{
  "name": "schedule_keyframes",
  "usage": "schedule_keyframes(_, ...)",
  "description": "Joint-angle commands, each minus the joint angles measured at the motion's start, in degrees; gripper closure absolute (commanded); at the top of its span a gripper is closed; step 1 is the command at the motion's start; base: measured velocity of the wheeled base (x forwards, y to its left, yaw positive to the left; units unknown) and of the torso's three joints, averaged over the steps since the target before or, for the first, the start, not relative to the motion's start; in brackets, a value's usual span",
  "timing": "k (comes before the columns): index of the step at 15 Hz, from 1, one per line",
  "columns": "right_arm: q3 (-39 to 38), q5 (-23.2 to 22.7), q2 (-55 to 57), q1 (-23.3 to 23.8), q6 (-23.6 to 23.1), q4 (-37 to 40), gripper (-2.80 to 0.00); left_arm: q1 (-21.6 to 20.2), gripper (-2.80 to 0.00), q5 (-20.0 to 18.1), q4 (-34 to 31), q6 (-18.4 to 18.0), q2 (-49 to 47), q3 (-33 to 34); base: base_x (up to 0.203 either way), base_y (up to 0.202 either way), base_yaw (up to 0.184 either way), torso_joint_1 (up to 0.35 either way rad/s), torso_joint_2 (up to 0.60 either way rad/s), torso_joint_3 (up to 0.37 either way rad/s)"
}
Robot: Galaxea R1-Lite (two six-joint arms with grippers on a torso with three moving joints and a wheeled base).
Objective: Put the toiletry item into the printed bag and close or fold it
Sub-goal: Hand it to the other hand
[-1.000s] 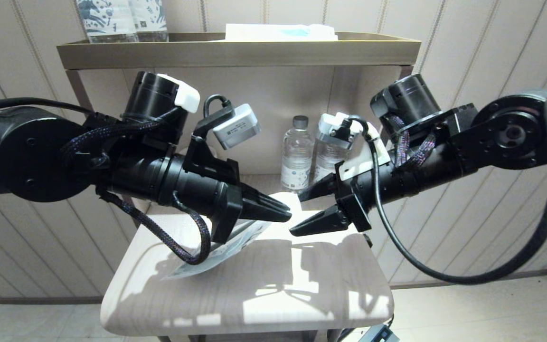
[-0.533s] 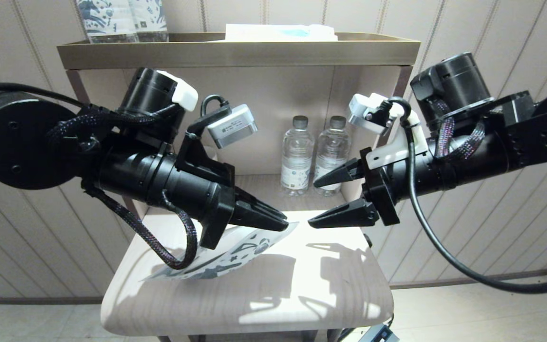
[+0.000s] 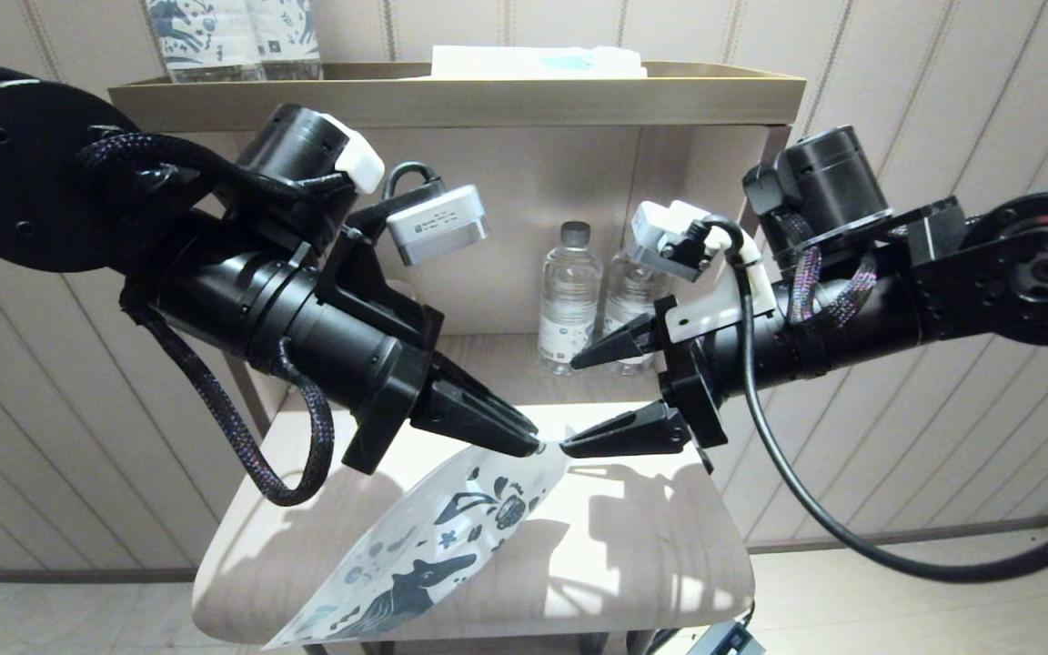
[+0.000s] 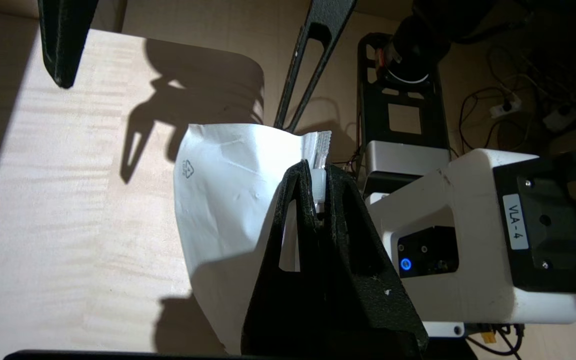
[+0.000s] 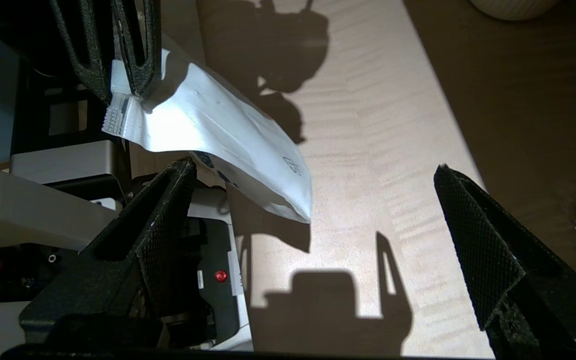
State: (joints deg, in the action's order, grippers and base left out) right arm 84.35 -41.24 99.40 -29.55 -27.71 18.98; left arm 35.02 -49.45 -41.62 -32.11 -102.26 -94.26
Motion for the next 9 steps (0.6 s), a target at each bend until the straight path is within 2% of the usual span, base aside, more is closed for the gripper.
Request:
schedule_keyframes(1, -0.4, -1.1, 1.1, -0.2, -0.8, 0.0, -2.8, 0.0, 0.0, -0.3, -0.3, -0.2, -2.8, -2.0, 0.0, 0.0, 0.0, 0.0, 0.0, 0.0)
schedule_keyframes(6, 0.0, -1.8, 1.5, -0.3, -1.3, -0.1, -2.8, 0.0, 0.0, -0.3, -1.4, -0.2, -7.6, -8.3, 0.0, 0.0, 0.0, 0.0, 0.0, 0.0)
schedule_keyframes(9, 1.1, -3.4, 3.4, -2.2, -1.3, 0.0, -2.8, 0.0, 0.0, -0.3, -4.1, -0.5, -8.9, -11.4, 0.0, 0.0, 0.0, 0.0, 0.0, 0.0)
